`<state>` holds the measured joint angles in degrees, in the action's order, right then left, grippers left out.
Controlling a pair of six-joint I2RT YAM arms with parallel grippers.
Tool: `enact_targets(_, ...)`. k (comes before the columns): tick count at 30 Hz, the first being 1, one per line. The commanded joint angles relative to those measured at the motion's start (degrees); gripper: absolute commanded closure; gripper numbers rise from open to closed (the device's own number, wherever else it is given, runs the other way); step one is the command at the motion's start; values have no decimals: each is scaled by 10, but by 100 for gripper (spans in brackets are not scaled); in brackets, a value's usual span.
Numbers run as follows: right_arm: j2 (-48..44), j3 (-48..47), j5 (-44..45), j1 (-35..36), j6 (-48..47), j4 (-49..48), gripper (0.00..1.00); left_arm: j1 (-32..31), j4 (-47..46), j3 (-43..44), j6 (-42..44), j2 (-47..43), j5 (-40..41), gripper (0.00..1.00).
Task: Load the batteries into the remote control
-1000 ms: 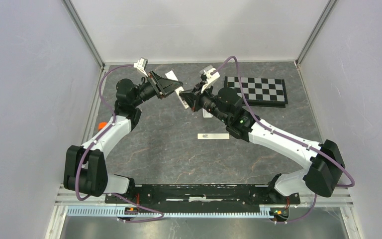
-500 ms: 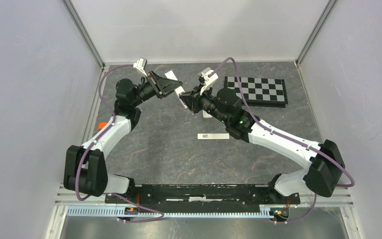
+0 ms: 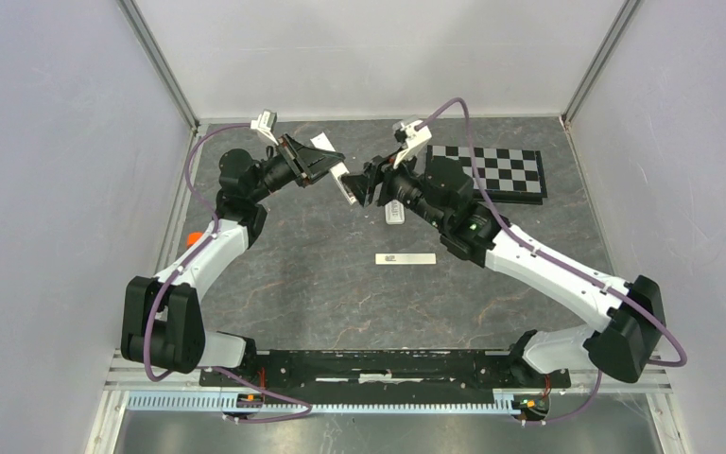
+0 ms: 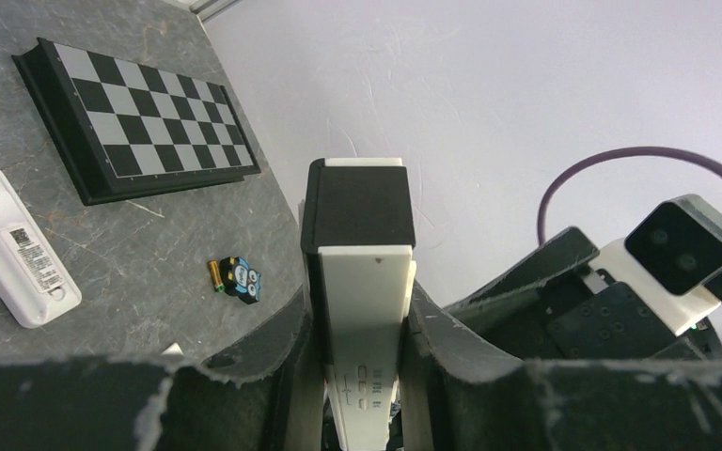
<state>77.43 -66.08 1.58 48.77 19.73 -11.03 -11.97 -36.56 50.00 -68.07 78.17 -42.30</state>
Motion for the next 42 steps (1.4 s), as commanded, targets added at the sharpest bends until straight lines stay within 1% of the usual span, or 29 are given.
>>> enact_targets(1, -33, -49, 90, -15, 75, 58, 29, 3, -27, 23, 16, -8, 5, 93)
enact_targets(2, -36, -52, 131, -17, 111, 89, 22, 3, -37, 24, 7, -6, 5, 93)
enact_targets(3, -36, -55, 149, -24, 142, 108, 16, 3, -47, 24, 0, -4, 6, 93)
enact_targets(5, -29, -64, 144, -36, 183, 145, 7, 3, -60, 22, -15, -2, 14, 93)
enact_targets(6, -20, -78, 133, -40, 205, 159, 4, 3, -67, 23, -17, -1, 16, 93)
enact_targets(8, -4, -104, 102, -50, 241, 184, 2, 3, -72, 24, -17, -1, 23, 93)
enact_targets(10, 13, -125, 47, -68, 300, 199, 2, 3, -80, 25, -17, 0, 33, 93)
enact_targets(12, 22, -114, -13, -91, 373, 183, 2, 3, -86, 24, -17, -1, 43, 93)
enact_targets(13, 23, -100, -47, -97, 407, 157, 2, 3, -89, 24, -16, -1, 49, 93)
enact_targets(15, 33, -82, -91, -102, 453, 129, 2, 3, -79, 27, -20, -1, 60, 94)
enact_targets(18, 52, -84, -114, -102, 476, 127, 2, 3, -65, 28, -17, -9, 84, 96)
enact_targets(21, 55, -64, -127, -101, 495, 83, 2, 3, -51, 32, -11, -12, 98, 96)
enact_targets(23, 62, -63, -136, -99, 504, 73, 2, 3, -53, 30, -16, -12, 106, 96)
enact_targets(25, 72, -75, -132, -95, 494, 92, 2, 2, -55, 30, -15, -12, 111, 96)
enact_targets(27, 82, -97, -119, -92, 477, 124, 2, 3, -53, 37, -6, -10, 107, 96)
enact_targets(30, 83, -91, -118, -91, 486, 96, 2, 4, -40, 52, 11, -4, 96, 96)
enact_targets(36, 93, -91, -116, -93, 511, 55, 2, 3, -50, 46, 7, -1, 91, 96)
enact_targets(42, 106, -108, -125, -95, 516, 40, 2, 3, -51, 42, 10, -1, 91, 96)
